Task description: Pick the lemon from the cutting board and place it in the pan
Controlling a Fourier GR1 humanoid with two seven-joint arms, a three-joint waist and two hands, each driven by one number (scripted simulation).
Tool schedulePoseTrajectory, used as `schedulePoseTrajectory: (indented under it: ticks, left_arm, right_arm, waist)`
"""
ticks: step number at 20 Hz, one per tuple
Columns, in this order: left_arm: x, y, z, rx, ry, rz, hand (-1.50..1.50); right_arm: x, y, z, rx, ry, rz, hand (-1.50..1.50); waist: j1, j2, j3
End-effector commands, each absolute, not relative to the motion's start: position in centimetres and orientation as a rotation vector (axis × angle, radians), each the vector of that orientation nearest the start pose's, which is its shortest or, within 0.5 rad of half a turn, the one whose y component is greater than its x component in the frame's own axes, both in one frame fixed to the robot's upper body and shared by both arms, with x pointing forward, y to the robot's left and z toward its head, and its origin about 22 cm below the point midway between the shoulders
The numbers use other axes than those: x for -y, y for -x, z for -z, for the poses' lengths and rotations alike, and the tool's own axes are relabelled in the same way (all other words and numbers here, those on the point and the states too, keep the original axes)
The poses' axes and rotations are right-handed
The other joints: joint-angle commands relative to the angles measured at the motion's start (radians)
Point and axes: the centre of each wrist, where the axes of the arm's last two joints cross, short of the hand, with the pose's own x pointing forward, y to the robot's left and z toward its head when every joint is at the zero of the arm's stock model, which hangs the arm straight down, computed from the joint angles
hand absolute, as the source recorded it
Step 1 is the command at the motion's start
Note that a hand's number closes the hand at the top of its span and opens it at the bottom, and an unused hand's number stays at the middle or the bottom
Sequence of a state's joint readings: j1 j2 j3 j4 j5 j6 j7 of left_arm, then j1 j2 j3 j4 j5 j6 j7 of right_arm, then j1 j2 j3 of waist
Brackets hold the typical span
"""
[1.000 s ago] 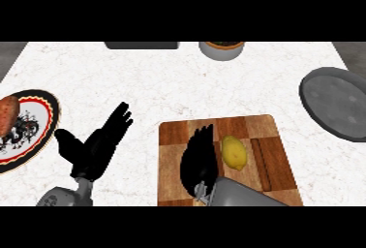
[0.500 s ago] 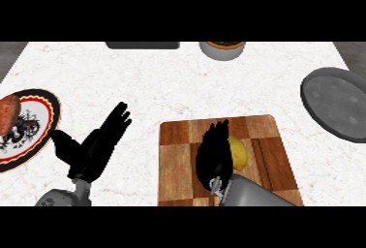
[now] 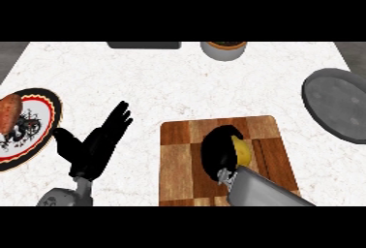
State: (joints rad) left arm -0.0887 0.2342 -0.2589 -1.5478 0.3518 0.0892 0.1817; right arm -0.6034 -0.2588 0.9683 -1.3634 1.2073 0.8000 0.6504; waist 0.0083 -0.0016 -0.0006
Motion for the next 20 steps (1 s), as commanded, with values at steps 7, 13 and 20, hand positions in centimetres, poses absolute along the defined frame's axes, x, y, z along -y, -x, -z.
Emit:
schedulePoseTrajectory:
  ticks: [7,13,20]
  left_arm:
    - [-22.2,-25.5,-1.6,1.341,0.211,0.058,0.0]
    - [-23.9,-23.7,-0.3,1.337,0.157,0.002,0.0]
    - [-24.4,-24.1,-1.4,1.344,0.162,0.009,0.0]
  right_arm:
    - [10.9,-24.0,-3.6,0.836,1.199,-2.081,1.5]
    - [16.8,-21.9,-6.5,1.212,0.921,-1.619,1.5]
    - [21.4,-18.4,-11.6,1.614,0.99,-1.174,1.5]
  waist:
    - [-0.034,-0.002,0.002]
    - [-0.112,-0.016,0.006]
    - [-0.1,-0.015,0.006]
